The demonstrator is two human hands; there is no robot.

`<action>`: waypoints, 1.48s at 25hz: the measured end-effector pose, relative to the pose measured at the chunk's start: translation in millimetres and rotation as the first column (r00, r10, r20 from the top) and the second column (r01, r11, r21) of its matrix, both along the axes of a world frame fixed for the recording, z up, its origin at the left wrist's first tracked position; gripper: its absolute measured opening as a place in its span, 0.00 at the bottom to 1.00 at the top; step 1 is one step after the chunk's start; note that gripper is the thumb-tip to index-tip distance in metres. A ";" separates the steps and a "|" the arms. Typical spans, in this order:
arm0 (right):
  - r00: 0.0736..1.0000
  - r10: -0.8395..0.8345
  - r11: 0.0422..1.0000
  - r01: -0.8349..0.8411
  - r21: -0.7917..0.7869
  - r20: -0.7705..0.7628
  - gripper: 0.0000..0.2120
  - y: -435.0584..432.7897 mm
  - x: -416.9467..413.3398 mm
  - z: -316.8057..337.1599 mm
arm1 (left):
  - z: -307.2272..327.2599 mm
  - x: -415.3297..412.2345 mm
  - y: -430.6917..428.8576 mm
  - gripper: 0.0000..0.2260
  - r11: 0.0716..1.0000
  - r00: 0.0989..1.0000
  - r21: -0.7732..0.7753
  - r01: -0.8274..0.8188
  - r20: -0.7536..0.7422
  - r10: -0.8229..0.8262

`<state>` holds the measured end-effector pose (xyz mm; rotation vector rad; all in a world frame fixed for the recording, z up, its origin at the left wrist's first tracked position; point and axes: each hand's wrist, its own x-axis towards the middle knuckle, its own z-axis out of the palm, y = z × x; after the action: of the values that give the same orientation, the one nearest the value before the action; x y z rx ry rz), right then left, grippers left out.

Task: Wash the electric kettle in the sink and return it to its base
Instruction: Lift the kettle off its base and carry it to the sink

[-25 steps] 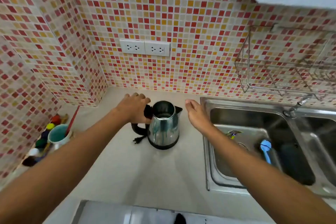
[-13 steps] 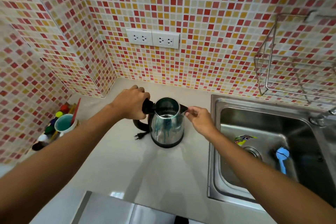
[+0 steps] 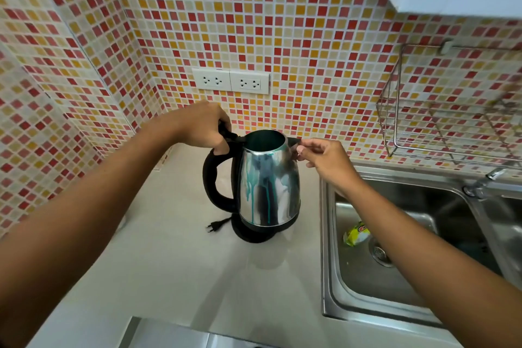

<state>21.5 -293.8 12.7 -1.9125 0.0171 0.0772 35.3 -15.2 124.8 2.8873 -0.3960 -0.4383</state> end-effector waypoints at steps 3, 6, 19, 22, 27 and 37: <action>0.999 -0.020 0.999 0.018 0.039 0.044 0.12 -5.9 -10.5 20.7 | 21.6 -2.9 -4.3 0.14 0.999 1.000 -0.033 0.028 -0.011 -0.029; 0.995 -0.057 0.996 0.051 0.071 0.080 0.11 -11.5 -24.2 31.0 | 34.8 -7.0 -10.1 0.15 0.996 0.997 -0.052 0.070 -0.009 -0.071; 0.945 -0.213 0.977 0.197 0.087 0.247 0.10 -74.8 -101.9 11.8 | 21.7 -58.1 -71.3 0.22 0.961 0.932 0.039 0.274 0.235 -0.275; 0.941 -0.241 0.970 0.227 0.088 0.238 0.14 -99.7 -116.4 -0.5 | 6.1 -67.5 -95.0 0.27 0.942 0.895 0.113 0.316 0.293 -0.335; 0.951 -0.241 0.968 0.219 0.125 0.193 0.12 -164.8 -132.8 -32.9 | -25.1 -82.3 -153.0 0.31 0.913 0.838 0.167 0.372 0.362 -0.408; 0.994 -0.079 0.990 0.070 0.125 0.071 0.14 -331.7 -127.4 -86.1 | -79.8 -107.3 -314.5 0.25 0.944 0.905 0.167 0.285 0.278 -0.322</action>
<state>-105.8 -625.5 -73.4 -1.7891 0.0316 -0.0441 -72.0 -329.7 45.0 3.0246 -0.9096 -0.0592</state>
